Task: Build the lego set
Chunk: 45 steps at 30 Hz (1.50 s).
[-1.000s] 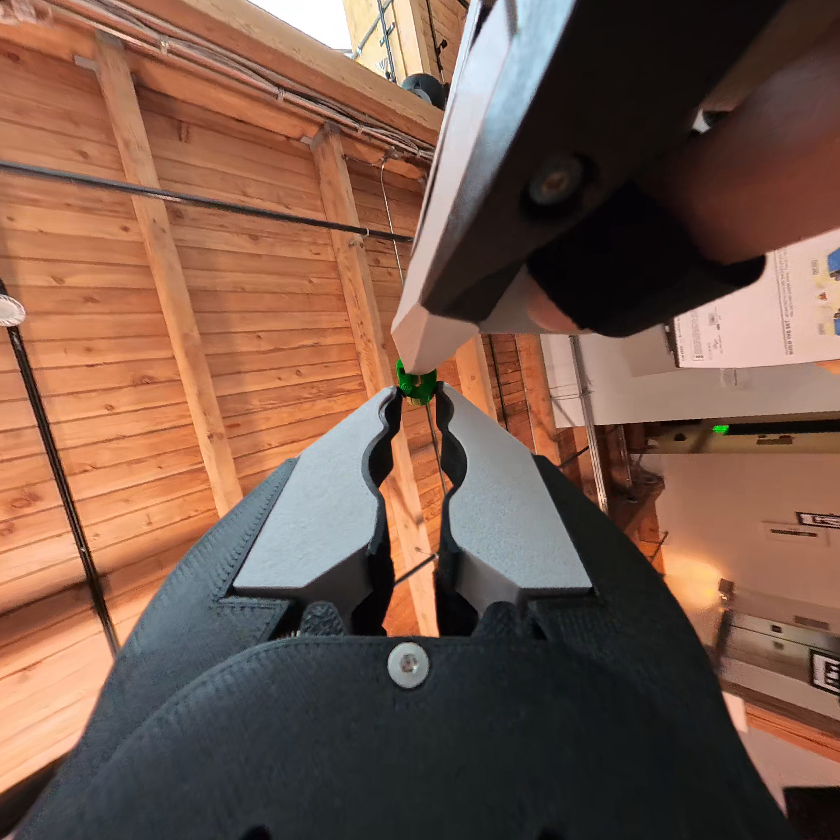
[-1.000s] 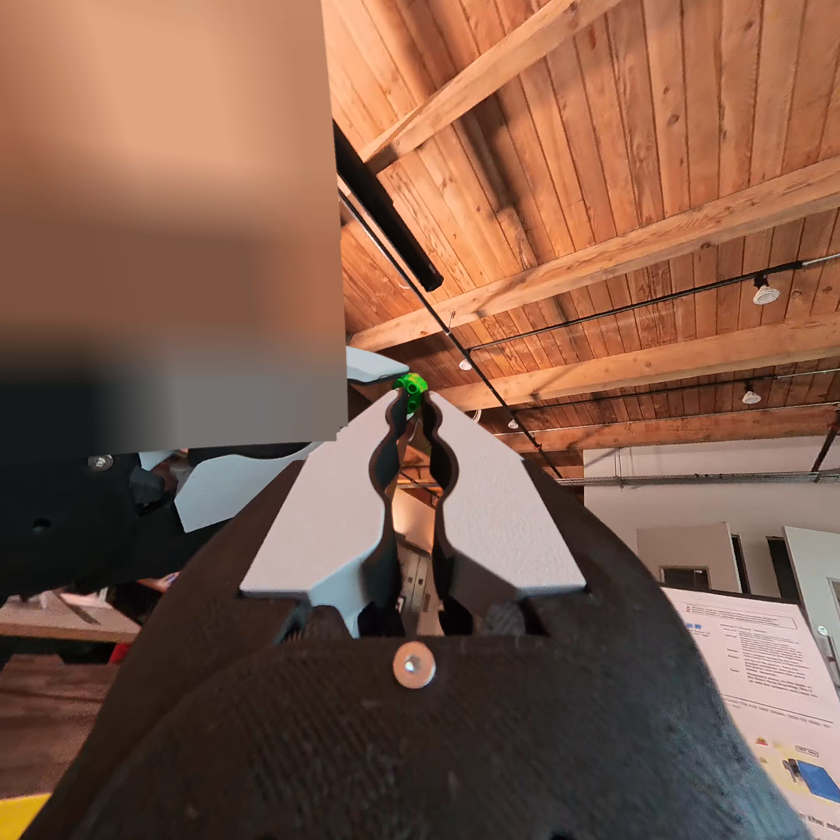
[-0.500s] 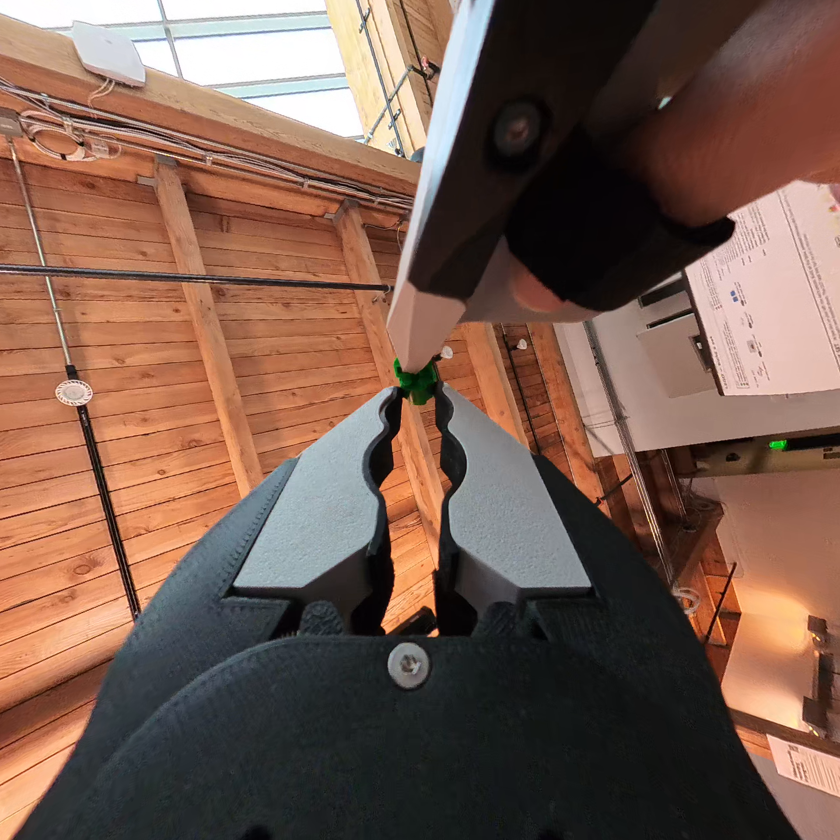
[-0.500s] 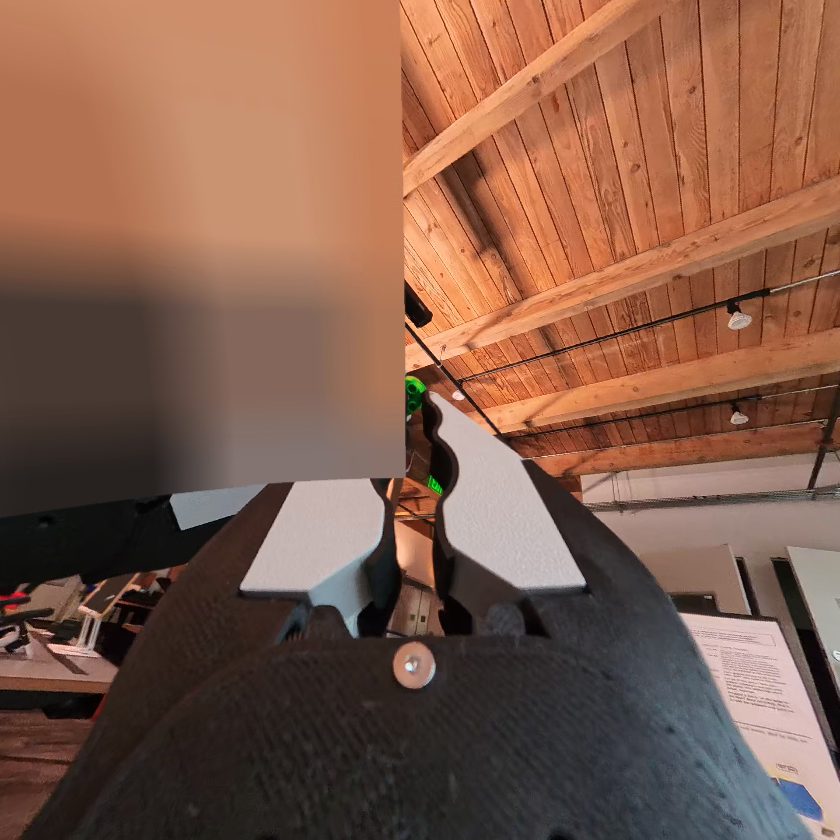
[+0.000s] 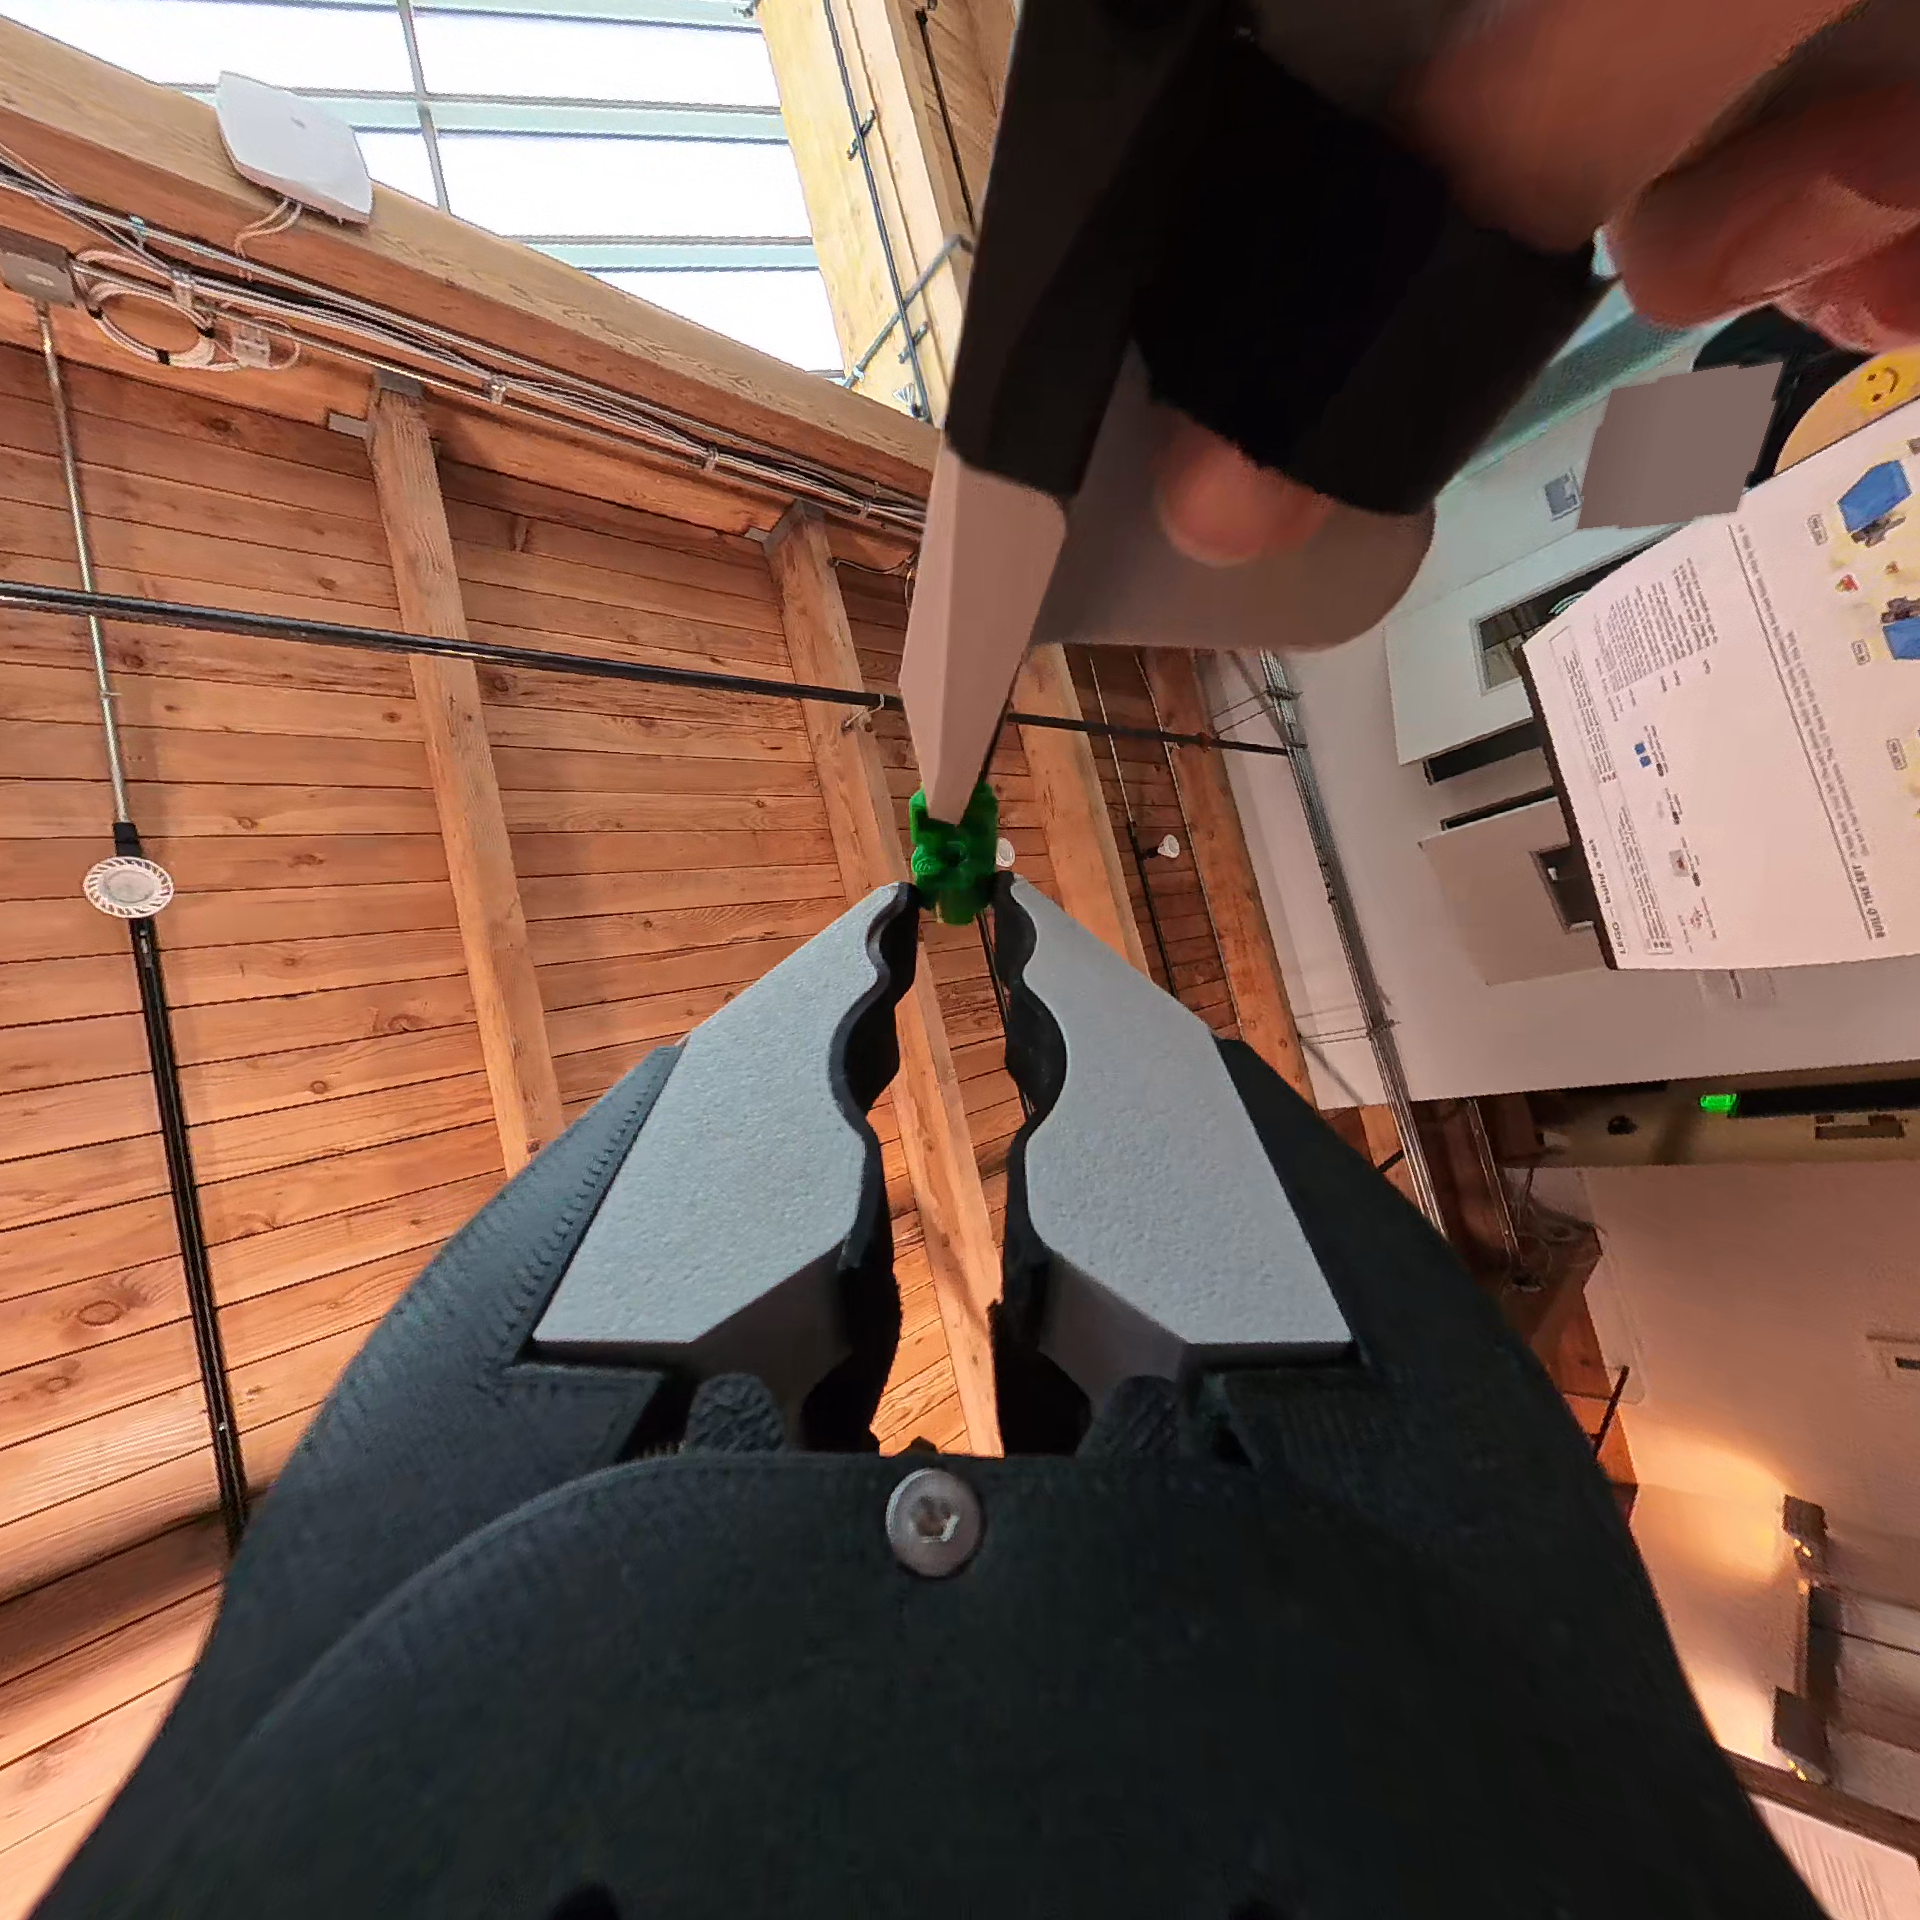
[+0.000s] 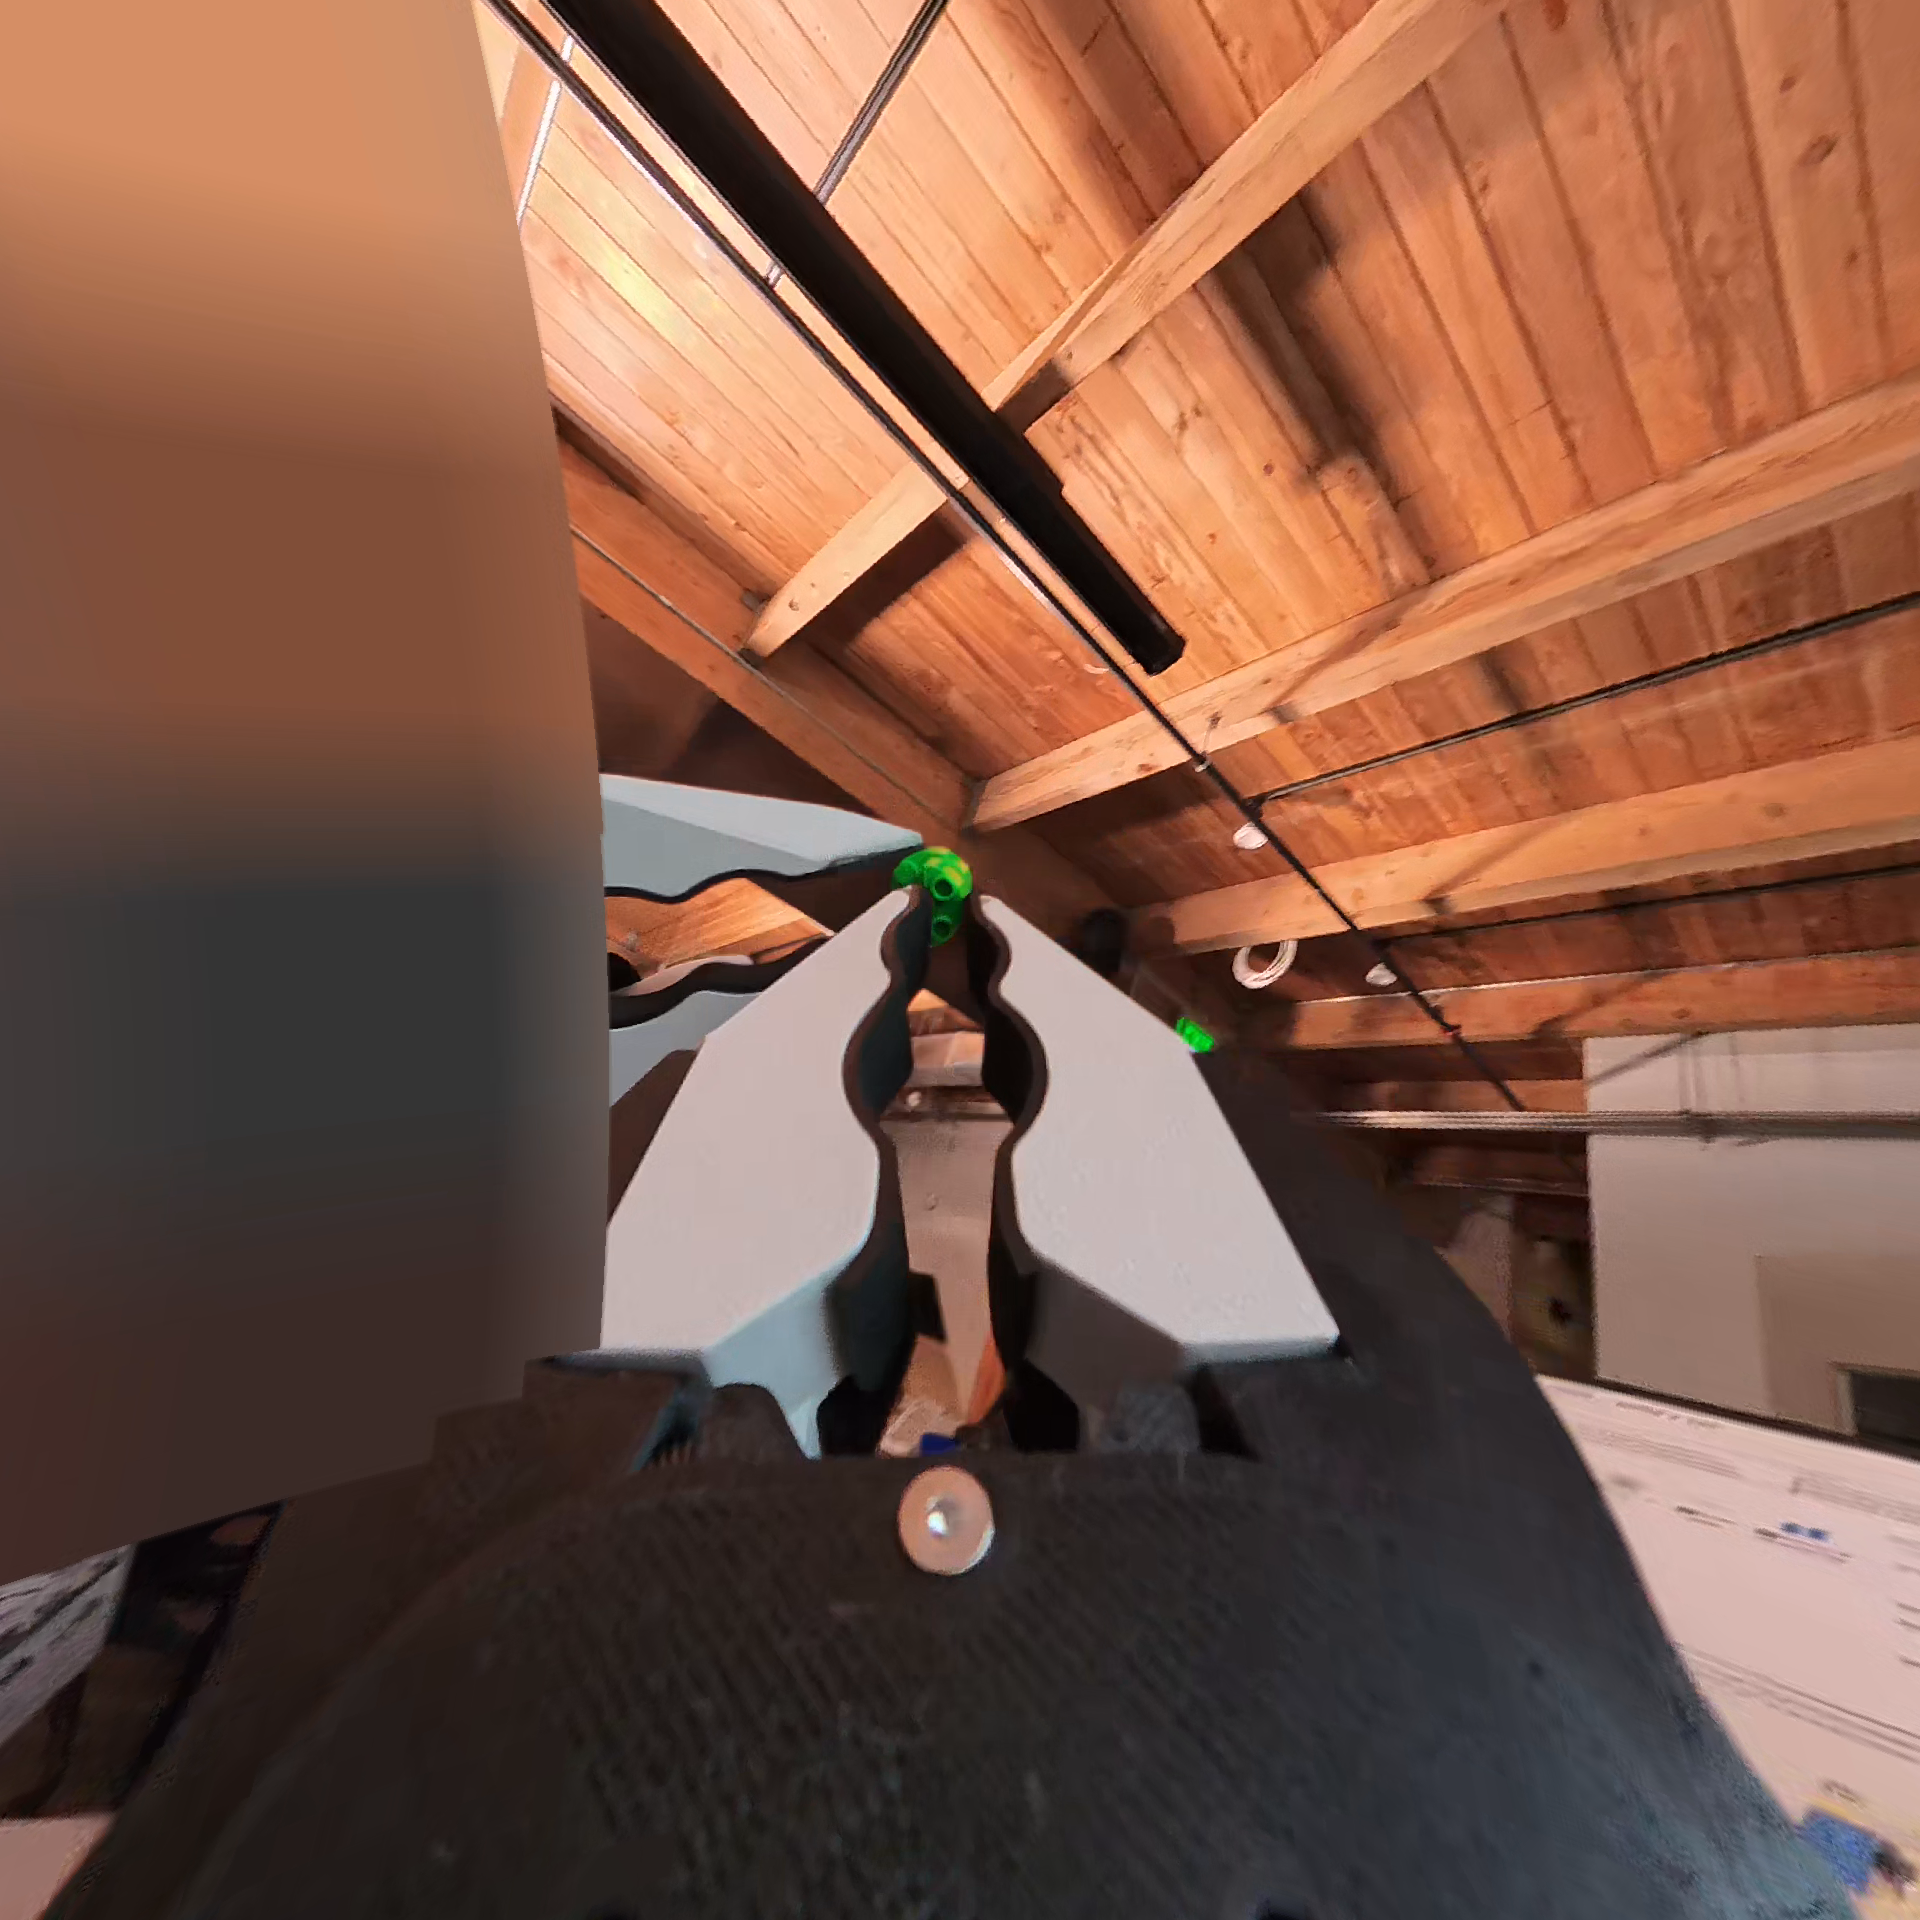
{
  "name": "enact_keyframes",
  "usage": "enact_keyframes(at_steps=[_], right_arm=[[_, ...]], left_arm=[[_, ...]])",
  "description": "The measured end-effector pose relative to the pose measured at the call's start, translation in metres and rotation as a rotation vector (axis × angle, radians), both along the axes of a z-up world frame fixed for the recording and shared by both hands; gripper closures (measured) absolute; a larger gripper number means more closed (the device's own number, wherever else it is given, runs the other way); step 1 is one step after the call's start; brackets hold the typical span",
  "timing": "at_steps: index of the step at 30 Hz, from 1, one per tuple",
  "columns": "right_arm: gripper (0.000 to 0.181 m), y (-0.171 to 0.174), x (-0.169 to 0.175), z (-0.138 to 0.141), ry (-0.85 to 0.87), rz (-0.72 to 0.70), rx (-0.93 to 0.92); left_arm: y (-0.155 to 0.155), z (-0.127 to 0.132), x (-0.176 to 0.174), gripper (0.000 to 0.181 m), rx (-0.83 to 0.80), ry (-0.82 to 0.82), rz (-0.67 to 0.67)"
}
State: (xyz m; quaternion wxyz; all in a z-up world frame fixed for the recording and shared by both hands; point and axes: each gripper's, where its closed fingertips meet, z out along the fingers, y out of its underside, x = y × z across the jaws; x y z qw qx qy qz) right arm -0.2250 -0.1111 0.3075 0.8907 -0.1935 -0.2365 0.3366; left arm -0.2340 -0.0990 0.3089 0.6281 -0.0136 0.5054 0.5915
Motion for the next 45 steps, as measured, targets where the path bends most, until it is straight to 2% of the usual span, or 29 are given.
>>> enact_keyframes(at_steps=[1, 11, 27, 30, 35, 38, 41, 45], right_arm=[[0.177, 0.002, -0.001, 0.0, -0.018, 0.018, -0.016], [0.178, 0.015, -0.011, -0.004, -0.116, 0.101, -0.099], [0.177, 0.043, -0.024, -0.014, -0.204, 0.129, -0.223], [0.177, 0.045, -0.024, -0.016, -0.206, 0.133, -0.224], [0.178, 0.05, -0.025, -0.025, -0.25, 0.184, -0.281], [0.178, 0.055, -0.032, -0.039, -0.336, 0.248, -0.392], [0.177, 0.069, -0.042, -0.064, -0.47, 0.257, -0.562], [0.178, 0.085, -0.054, -0.111, -0.662, 0.27, -0.82]], left_arm=[[0.0, 0.001, -0.001, 0.169, -0.002, -0.004, -0.002], [0.01, -0.005, -0.01, 0.169, -0.107, -0.048, -0.009], [0.036, -0.022, -0.019, 0.169, -0.26, -0.104, 0.011], [0.04, -0.029, -0.02, 0.169, -0.336, -0.131, -0.005], [0.052, -0.042, -0.026, 0.168, -0.604, -0.277, -0.076], [0.066, -0.064, -0.034, 0.168, -0.868, -0.428, -0.146], [0.08, -0.106, -0.041, 0.168, -1.221, -0.614, -0.262], [0.088, -0.184, -0.048, 0.168, -1.725, -0.826, -0.417]])
